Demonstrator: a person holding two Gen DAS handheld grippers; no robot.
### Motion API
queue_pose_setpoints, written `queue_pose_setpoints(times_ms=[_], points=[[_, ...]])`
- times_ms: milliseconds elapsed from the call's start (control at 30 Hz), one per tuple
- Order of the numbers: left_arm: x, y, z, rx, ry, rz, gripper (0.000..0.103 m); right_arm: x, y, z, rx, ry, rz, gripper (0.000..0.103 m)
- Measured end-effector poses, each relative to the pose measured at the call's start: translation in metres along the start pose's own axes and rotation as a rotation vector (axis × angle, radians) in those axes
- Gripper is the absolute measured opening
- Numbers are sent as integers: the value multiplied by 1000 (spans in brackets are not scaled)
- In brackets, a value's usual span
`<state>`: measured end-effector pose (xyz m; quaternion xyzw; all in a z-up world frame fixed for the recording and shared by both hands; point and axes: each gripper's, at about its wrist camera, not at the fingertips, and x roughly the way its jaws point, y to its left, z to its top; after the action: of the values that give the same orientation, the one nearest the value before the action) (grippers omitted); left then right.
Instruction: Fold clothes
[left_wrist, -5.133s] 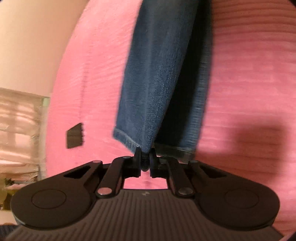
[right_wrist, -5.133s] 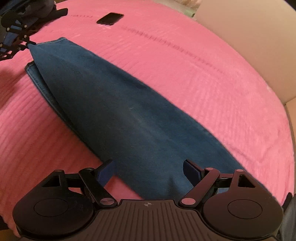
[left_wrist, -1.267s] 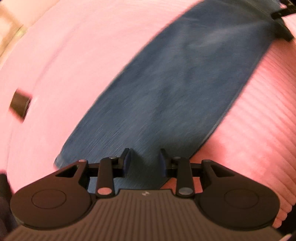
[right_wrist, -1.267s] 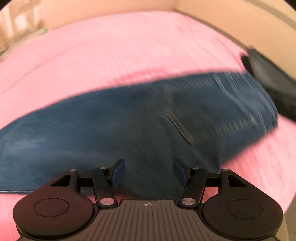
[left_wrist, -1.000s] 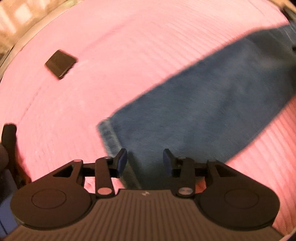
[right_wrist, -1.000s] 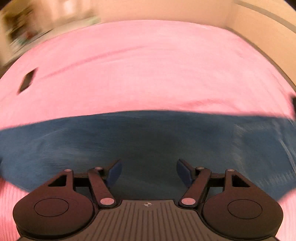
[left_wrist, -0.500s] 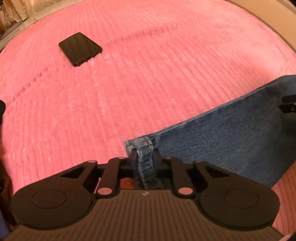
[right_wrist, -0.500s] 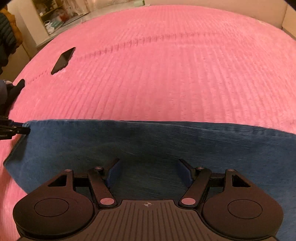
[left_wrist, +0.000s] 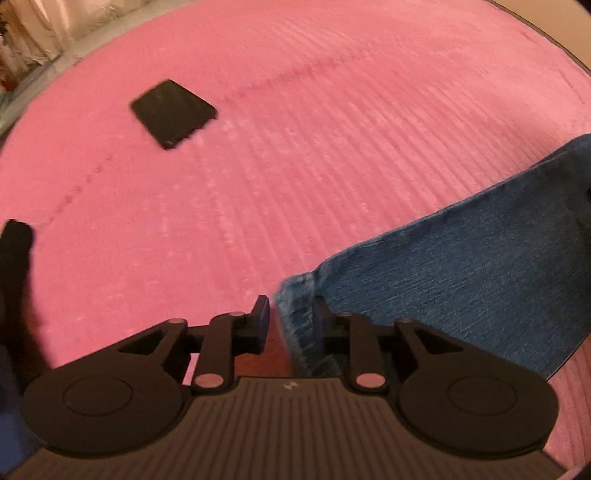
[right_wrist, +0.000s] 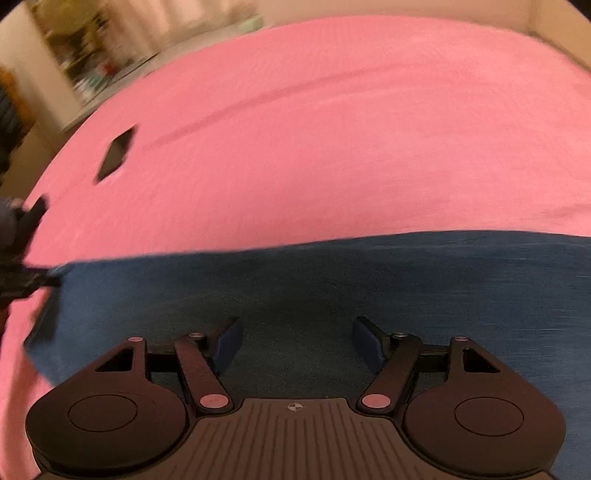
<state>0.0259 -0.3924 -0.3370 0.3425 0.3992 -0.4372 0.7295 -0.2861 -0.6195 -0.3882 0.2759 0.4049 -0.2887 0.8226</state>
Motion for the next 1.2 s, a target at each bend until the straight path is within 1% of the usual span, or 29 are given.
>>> queue_pose_setpoints(times_ms=[33,100,167,233,267,300,367,433,500,533,567,600,633,667,733,800,867,933,1000,1100,1200], points=[[-6,-2,-2,7,-8,11,22,-6,-14,1,18,-18,-30,69],[-20,-6,-6,27,-26,24,21,-12,-53,5,79,-18,-91,69],[-32,-15,-12,71,-27,20,21,-16,-98,8,168,-18,-144,69],[-41,-30,-17,124,-29,2,21,-22,-135,9,225,-33,-226,69],[-46,-41,-20,163,-30,-16,22,-27,-146,9,247,-37,-256,69],[-50,-56,-25,221,-36,-34,22,-36,-156,8,277,-45,-268,69],[-56,-85,-35,350,-52,-63,25,-57,-154,-1,285,-59,-232,69],[-62,-114,-46,479,-69,-92,26,-78,-152,-10,293,-73,-196,69],[-63,-143,-58,619,-74,-117,31,-98,-145,-24,287,-77,-154,69],[-61,-154,-65,682,-74,-122,32,-106,-140,-33,279,-64,-131,69],[-56,-161,-71,729,-57,-119,32,-113,-136,-42,272,-49,-110,69],[-50,-168,-76,770,-31,-113,32,-113,-134,-54,262,-10,-110,69],[-43,-171,-80,789,1,-104,32,-109,-135,-65,268,36,-111,69],[-41,-169,-82,791,14,-92,32,-108,-140,-75,302,68,-120,69],[-41,-162,-86,787,18,-66,32,-119,-152,-87,421,28,-136,69],[-41,-155,-89,783,22,-39,32,-132,-151,-88,464,-4,-162,69],[-43,-148,-95,809,18,0,32,-141,-139,-88,429,-22,-175,69],[-40,-144,-103,873,15,48,31,-143,-124,-90,392,-5,-167,69],[-37,-141,-111,942,14,97,18,-140,-108,-94,362,17,-147,69],[-29,-134,-122,1041,-2,128,18,-130,-85,-99,324,45,-129,69],[-23,-125,-131,1137,-41,172,19,-122,-73,-103,325,61,-119,69]])
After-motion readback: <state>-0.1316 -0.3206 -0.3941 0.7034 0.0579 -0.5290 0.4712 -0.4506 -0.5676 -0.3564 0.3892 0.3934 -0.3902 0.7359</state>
